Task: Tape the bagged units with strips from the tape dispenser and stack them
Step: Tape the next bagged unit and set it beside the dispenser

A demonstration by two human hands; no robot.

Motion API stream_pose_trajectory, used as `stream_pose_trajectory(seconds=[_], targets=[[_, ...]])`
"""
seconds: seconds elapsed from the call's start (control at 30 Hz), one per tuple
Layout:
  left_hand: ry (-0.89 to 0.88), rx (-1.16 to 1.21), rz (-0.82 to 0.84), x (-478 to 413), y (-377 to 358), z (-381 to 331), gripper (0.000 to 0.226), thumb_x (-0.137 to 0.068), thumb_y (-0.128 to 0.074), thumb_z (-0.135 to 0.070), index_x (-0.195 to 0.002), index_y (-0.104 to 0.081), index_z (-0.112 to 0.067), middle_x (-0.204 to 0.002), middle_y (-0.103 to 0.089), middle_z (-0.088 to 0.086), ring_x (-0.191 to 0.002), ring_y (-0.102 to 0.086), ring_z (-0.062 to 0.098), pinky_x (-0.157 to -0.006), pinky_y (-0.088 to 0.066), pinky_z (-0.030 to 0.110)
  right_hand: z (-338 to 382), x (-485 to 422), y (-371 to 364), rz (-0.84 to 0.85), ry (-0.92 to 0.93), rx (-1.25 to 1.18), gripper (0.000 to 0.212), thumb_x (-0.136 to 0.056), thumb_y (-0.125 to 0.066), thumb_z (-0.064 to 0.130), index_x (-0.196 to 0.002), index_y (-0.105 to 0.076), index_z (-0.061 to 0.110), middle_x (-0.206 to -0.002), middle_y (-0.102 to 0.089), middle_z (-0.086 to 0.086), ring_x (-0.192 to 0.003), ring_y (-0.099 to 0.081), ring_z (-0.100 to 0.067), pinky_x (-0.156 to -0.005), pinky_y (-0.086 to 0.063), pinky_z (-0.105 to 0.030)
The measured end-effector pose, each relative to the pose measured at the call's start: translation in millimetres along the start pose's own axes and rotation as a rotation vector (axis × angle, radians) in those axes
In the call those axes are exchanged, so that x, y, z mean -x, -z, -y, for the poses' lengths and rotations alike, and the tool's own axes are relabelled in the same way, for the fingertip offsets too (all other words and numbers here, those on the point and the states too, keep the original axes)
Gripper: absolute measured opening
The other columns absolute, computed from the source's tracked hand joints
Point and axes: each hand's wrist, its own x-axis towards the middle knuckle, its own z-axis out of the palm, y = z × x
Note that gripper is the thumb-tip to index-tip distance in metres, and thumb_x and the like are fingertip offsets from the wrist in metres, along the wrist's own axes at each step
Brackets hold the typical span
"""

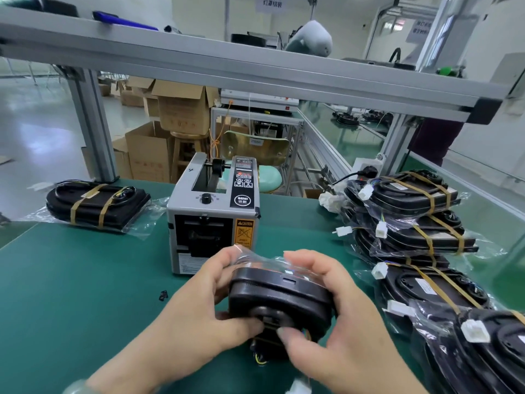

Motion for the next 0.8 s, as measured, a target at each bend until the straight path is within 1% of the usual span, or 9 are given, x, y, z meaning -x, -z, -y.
stream_pose_trajectory(seconds=[0.07,0.1,0.17,0.23,0.33,0.4,0.53,0.7,0.8], targets=[[0.081,-0.009,0.005,2,4,3,0.094,-0.060,-0.080,-0.025,-0.138,-0.033,-0.045,-0.134,-0.054,-0.021,-0.125,-0.049,-0.003,-0.100,-0.045,0.027,-5,0,-2,-0.094,-0.003,0.017,0.065,-0.053,-0.077,0.014,-0.107,-0.054,0.041,-0.100,-0.068,0.022,-0.085,-0.067,-0.002,-0.072,-0.046,-0.005],[0.121,-0.022,-0.044,3,8,3,0.090,-0.061,-0.080,-0.027,-0.136,-0.034,-0.045,-0.132,-0.053,-0.025,-0.124,-0.048,-0.006,-0.101,-0.043,0.025,-8,0,-2,-0.146,-0.019,0.032,0.065,-0.049,-0.080,0.018,-0.104,-0.056,0.043,-0.095,-0.069,0.023,-0.081,-0.068,-0.001,-0.071,-0.046,-0.005],[0.178,0.019,-0.251,1,17,4,0.061,-0.075,-0.077,-0.015,-0.123,-0.050,-0.041,-0.116,-0.066,-0.021,-0.111,-0.060,-0.002,-0.091,-0.047,0.023,-14,1,-1,-0.246,-0.031,0.063,0.069,-0.041,-0.085,0.027,-0.102,-0.060,0.048,-0.090,-0.070,0.024,-0.077,-0.068,0.000,-0.069,-0.045,-0.003],[0.266,0.139,-0.499,-5,25,3,0.027,-0.086,-0.067,-0.012,-0.106,-0.063,-0.030,-0.092,-0.075,-0.010,-0.086,-0.070,0.009,-0.074,-0.052,0.027,-18,3,-2,-0.311,-0.029,0.058,0.071,-0.038,-0.086,0.030,-0.102,-0.062,0.051,-0.090,-0.070,0.021,-0.078,-0.068,0.000,-0.070,-0.044,-0.002],[0.372,0.271,-0.706,-20,34,3,0.007,-0.091,-0.062,-0.018,-0.091,-0.068,-0.019,-0.065,-0.070,-0.005,-0.057,-0.061,0.007,-0.053,-0.048,0.022,-19,4,-6,-0.334,0.001,0.099,0.069,-0.039,-0.084,0.040,-0.104,-0.063,0.050,-0.094,-0.070,0.019,-0.083,-0.066,0.001,-0.073,-0.041,0.001],[0.420,0.330,-0.738,-30,37,1,0.009,-0.089,-0.065,-0.021,-0.083,-0.067,-0.015,-0.056,-0.065,-0.006,-0.045,-0.055,0.003,-0.041,-0.045,0.017,-18,5,-8,-0.319,0.015,0.116,0.069,-0.041,-0.082,0.044,-0.107,-0.063,0.049,-0.099,-0.069,0.019,-0.087,-0.065,0.000,-0.076,-0.039,0.000],[0.495,0.350,-0.745,-45,39,-4,0.019,-0.089,-0.064,-0.022,-0.072,-0.064,-0.013,-0.052,-0.064,-0.004,-0.038,-0.053,0.002,-0.036,-0.041,0.012,-20,6,-13,-0.317,0.036,0.106,0.070,-0.044,-0.081,0.044,-0.111,-0.063,0.046,-0.106,-0.066,0.019,-0.094,-0.064,-0.001,-0.081,-0.038,-0.001],[0.526,0.413,-0.722,-56,35,-9,0.011,-0.089,-0.065,-0.021,-0.087,-0.063,-0.011,-0.052,-0.068,-0.003,-0.035,-0.055,0.002,-0.035,-0.041,0.012,-24,8,-15,-0.326,0.063,0.050,0.070,-0.045,-0.083,0.040,-0.112,-0.064,0.042,-0.110,-0.066,0.017,-0.097,-0.065,-0.003,-0.082,-0.041,-0.004],[0.524,0.474,-0.751,-59,31,-9,0.010,-0.089,-0.065,-0.020,-0.087,-0.061,-0.011,-0.049,-0.067,-0.001,-0.035,-0.056,0.003,-0.034,-0.041,0.011,-24,9,-15,-0.321,0.073,0.036,0.070,-0.045,-0.083,0.037,-0.112,-0.064,0.039,-0.112,-0.066,0.016,-0.099,-0.064,-0.004,-0.083,-0.041,-0.004]])
